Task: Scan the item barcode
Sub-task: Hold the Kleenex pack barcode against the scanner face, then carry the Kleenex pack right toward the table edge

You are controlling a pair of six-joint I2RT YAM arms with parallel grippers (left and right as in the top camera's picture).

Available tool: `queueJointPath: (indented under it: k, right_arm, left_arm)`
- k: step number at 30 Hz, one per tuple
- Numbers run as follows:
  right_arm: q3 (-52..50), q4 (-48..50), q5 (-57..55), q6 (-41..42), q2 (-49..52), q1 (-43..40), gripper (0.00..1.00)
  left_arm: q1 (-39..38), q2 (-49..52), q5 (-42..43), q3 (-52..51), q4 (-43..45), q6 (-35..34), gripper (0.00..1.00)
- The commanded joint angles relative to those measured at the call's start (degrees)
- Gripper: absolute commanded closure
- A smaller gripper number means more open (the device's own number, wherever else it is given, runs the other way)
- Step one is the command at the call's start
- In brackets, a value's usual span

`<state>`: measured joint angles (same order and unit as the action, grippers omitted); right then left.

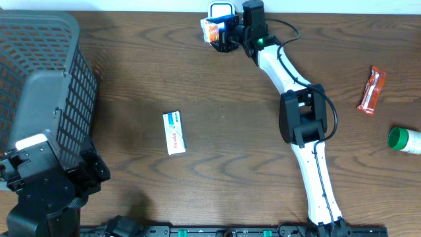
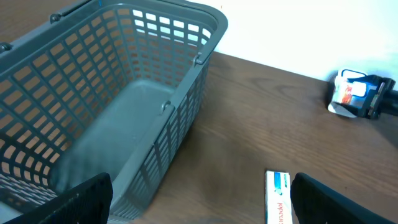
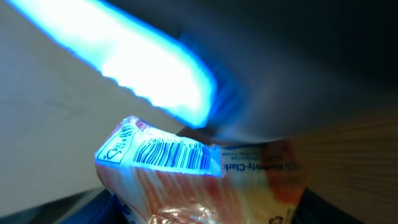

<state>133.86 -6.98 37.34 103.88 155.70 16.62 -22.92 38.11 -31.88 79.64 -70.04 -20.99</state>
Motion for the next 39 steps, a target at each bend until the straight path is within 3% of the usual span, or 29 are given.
queueJointPath:
  k: [1, 6, 15, 20, 24, 27, 30, 34, 39]
  right_arm:
    - [1.3, 0.8, 2.7, 0.1, 0.6, -1.7, 0.39]
    - [5.0, -3.6, 5.0, -3.7, 0.6, -3.1, 0.42]
    - [18.1, -23.8, 5.0, -18.8, 0.5, -5.1, 0.46]
    - [31.0, -49.4, 0.8, -35.5, 0.5, -6.6, 0.49]
    - [42.1, -75.5, -17.8, -47.0, 0.5, -7.4, 0.49]
    - [46.0, -90.1, -34.1, -50.2, -0.4, -7.8, 0.46]
    - [45.4, -90.4, -36.7, -61.2, -0.9, -8.5, 0.33]
    - [44.1, -90.3, -37.0, -59.6, -0.9, -10.8, 0.35]
    - [43.3, -90.4, -48.4, -58.3, -0.9, -14.6, 0.48]
  left_arm:
    - [0.2, -0.1, -0.5, 0.5, 0.2, -0.3, 0.09]
    - [0.2, -0.1, -0.5, 0.5, 0.2, -0.3, 0.09]
    - [0.2, -0.1, -0.5, 0.5, 0.2, -0.3, 0.09]
    - [0.2, -0.1, -0.5, 0.5, 0.2, -0.3, 0.09]
    - [0.2, -0.1, -0.5, 0.5, 0.2, -0.3, 0.09]
    - [0.2, -0.1, -0.5, 0.5, 0.2, -0.3, 0.09]
    - [0.2, -0.1, -0.5, 0.5, 0.2, -0.3, 0.09]
    - [0.2, -0.1, -0.5, 0.5, 0.2, -0.3, 0.09]
    - [0.2, -0.1, -0.5, 0.5, 0.2, -0.3, 0.09]
